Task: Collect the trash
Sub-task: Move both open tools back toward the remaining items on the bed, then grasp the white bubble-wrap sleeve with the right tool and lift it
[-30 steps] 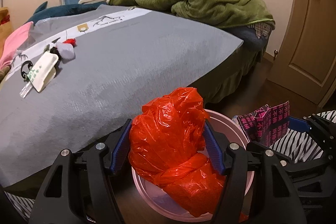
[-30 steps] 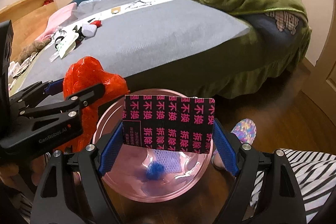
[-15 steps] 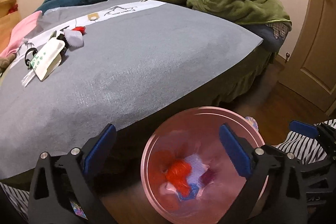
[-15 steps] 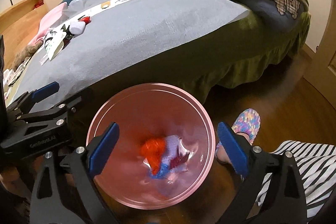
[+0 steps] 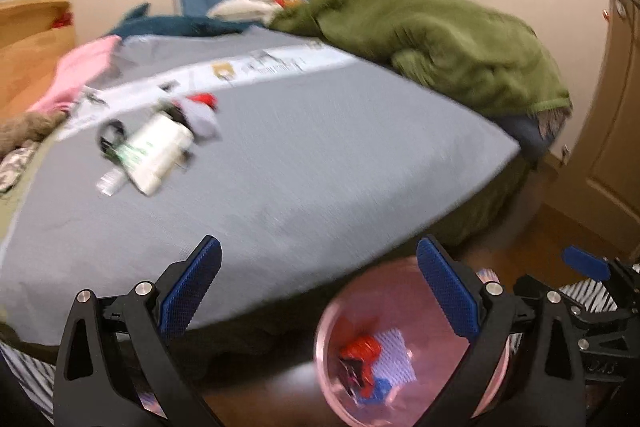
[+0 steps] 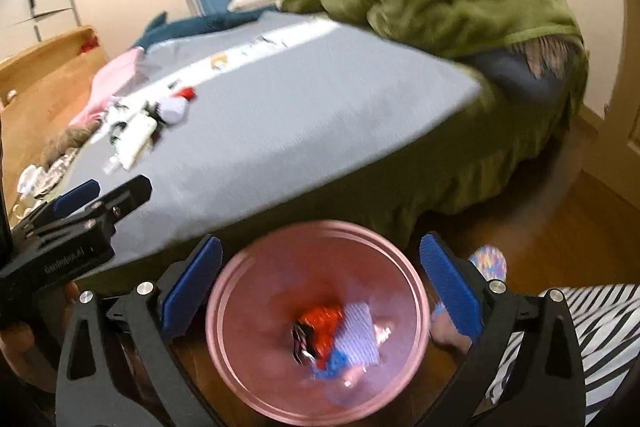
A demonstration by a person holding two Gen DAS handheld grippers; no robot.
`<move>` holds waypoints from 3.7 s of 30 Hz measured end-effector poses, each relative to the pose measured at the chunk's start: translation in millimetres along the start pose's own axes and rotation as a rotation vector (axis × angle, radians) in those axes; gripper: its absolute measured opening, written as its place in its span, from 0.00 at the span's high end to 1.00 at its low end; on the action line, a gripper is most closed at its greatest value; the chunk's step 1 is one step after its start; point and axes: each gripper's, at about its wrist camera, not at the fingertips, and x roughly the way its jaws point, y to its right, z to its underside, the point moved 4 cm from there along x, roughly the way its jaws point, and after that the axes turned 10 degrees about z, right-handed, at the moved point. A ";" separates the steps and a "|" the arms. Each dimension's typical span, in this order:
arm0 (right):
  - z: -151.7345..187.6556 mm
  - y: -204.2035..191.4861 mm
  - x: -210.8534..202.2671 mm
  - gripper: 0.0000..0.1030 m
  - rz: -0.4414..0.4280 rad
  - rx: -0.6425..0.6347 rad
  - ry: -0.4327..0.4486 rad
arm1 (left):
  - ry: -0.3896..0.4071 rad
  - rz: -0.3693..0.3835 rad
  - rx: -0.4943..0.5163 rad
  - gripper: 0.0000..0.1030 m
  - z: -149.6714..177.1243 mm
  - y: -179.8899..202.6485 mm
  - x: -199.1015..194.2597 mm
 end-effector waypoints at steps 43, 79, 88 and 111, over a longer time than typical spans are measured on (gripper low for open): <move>-126.4 -241.9 63.9 0.05 -0.202 -0.280 0.146 | 0.244 -0.428 -0.212 0.07 -92.8 -256.3 -63.7; -163.7 -318.3 246.7 0.84 -0.195 -0.318 0.026 | 0.164 -0.481 -0.367 0.07 -88.4 -319.4 3.6; -170.3 -283.4 205.7 0.85 -0.177 -0.310 0.103 | 0.102 -0.402 -0.324 0.07 -82.8 -284.9 39.9; -169.8 -201.9 190.3 0.83 -0.155 -0.225 0.066 | -0.018 -0.360 -0.206 0.07 -71.1 -210.2 143.9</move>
